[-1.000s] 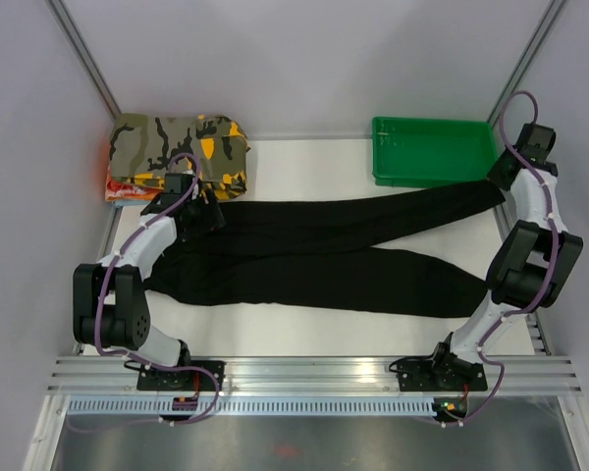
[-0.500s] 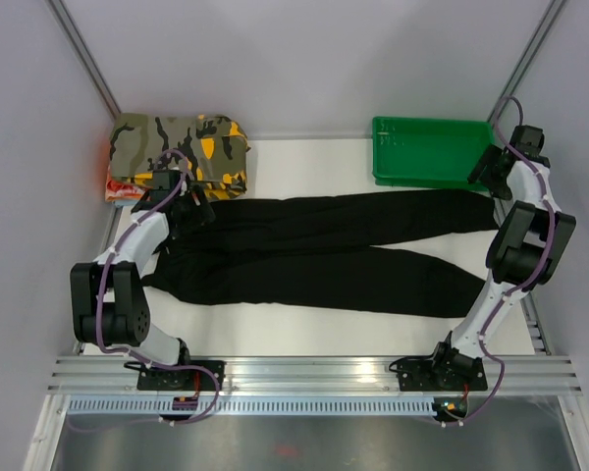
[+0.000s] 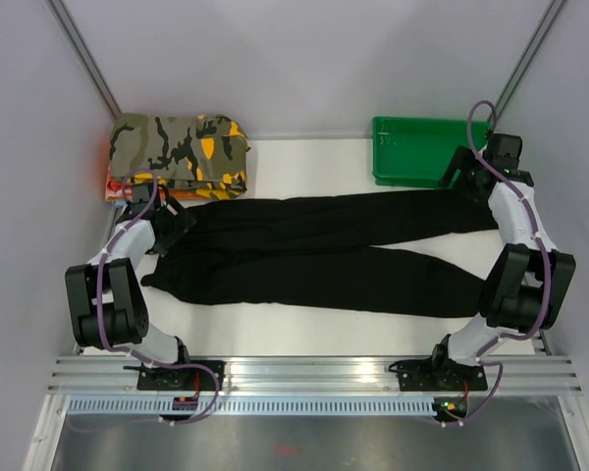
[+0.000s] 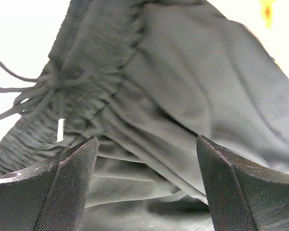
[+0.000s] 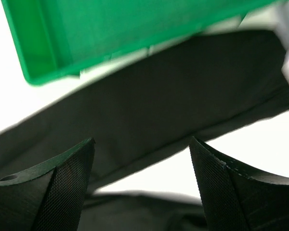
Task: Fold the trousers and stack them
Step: Flatten the trousers out
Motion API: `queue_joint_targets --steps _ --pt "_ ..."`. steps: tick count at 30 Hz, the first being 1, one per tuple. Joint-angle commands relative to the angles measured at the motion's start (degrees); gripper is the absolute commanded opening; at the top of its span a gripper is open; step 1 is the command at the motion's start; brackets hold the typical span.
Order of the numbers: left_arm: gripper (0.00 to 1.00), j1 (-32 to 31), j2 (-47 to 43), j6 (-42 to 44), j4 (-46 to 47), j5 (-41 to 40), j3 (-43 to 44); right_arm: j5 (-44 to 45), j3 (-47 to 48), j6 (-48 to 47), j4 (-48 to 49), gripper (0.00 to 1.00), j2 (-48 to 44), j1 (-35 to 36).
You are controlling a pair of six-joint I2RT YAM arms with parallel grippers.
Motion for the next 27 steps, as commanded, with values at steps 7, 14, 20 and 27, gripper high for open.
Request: queue_joint_targets --steps 7,14,20,27 --pt "0.84 1.93 5.92 -10.05 6.61 0.67 -3.50 -3.65 -14.76 5.27 5.52 0.86 -12.31 1.36" --pt "0.41 2.01 8.56 -13.40 6.70 -1.60 -5.43 -3.91 -18.89 6.24 5.35 0.86 -15.91 1.54" --pt "0.02 2.45 6.28 -15.68 5.30 -6.08 -7.63 -3.74 -19.78 6.33 5.35 0.86 -16.97 1.54" --pt "0.02 8.24 -3.73 -13.76 -0.06 -13.63 -9.13 -4.70 -21.18 7.65 6.31 0.86 -18.90 1.54"
